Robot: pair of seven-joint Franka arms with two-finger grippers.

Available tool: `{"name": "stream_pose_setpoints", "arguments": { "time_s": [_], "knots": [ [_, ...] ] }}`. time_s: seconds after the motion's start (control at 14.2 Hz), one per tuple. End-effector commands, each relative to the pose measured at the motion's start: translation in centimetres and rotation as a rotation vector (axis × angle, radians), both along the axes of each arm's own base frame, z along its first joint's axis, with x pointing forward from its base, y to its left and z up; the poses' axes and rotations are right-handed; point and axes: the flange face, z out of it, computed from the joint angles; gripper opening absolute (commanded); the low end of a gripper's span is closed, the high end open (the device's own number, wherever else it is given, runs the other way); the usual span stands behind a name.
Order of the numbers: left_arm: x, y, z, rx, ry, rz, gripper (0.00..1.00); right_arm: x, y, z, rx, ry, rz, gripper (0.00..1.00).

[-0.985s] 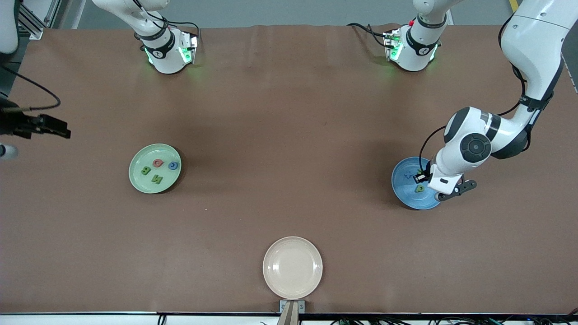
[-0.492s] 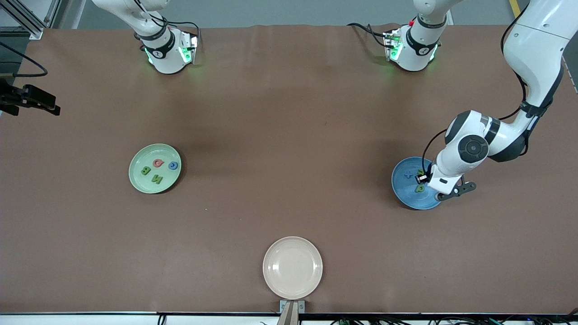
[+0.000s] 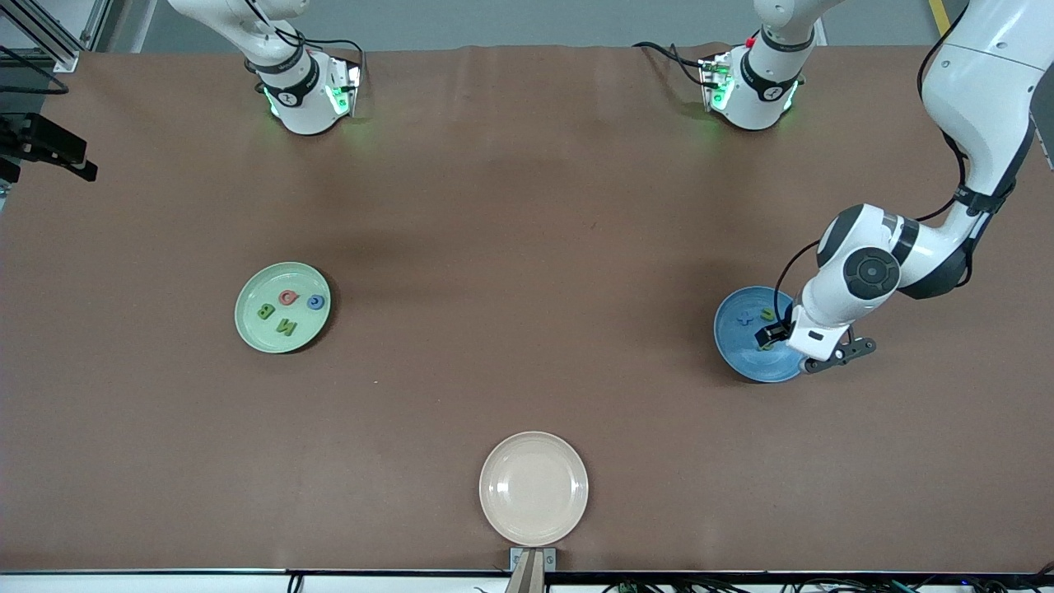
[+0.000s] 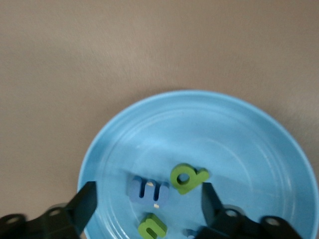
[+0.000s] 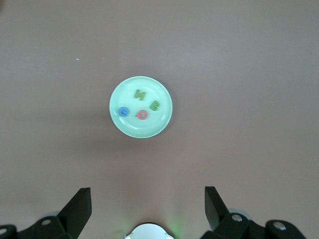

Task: Sort upper and lower case letters into plates
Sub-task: 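Lower the blue e onto the blue plate and open the left gripper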

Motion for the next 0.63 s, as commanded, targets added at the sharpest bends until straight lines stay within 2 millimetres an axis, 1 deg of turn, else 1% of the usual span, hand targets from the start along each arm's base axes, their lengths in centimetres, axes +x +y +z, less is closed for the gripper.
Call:
{"name": "stream_pose_setpoints", "arguments": {
  "time_s": [0.0,0.07,0.14,0.21,0.28,0.42,0.56],
  "knots": [
    [0.1,0.0,4.3,0.065,-0.03,-0.019,0.99,-0.7,0.5,-0.3,0.023,-0.006,0.012,1.0],
    [-0.1,-0.4,5.5,0.094,-0.019,-0.024,0.99,-0.7,0.2,-0.2,0.024,-0.008,0.009,1.0],
    [-0.2,-0.3,6.8,0.124,-0.007,-0.021,0.99,-0.6,0.1,-0.2,0.015,-0.018,0.011,1.0],
    [0.2,-0.2,8.5,0.126,-0.01,-0.004,0.99,-0.5,-0.2,-0.1,0.009,-0.028,0.018,1.0],
    [0.7,0.2,9.9,0.113,-0.004,0.017,0.99,-0.4,-0.3,-0.1,0.008,-0.033,0.027,1.0],
    [1.5,0.8,12.5,0.113,0.027,0.0,0.98,-0.3,-0.2,0.0,0.0,-0.04,0.034,1.0],
    [1.7,1.3,15.7,0.09,0.055,-0.016,0.98,-0.2,-0.1,0.1,-0.025,-0.044,0.041,1.0]
  ]
}}
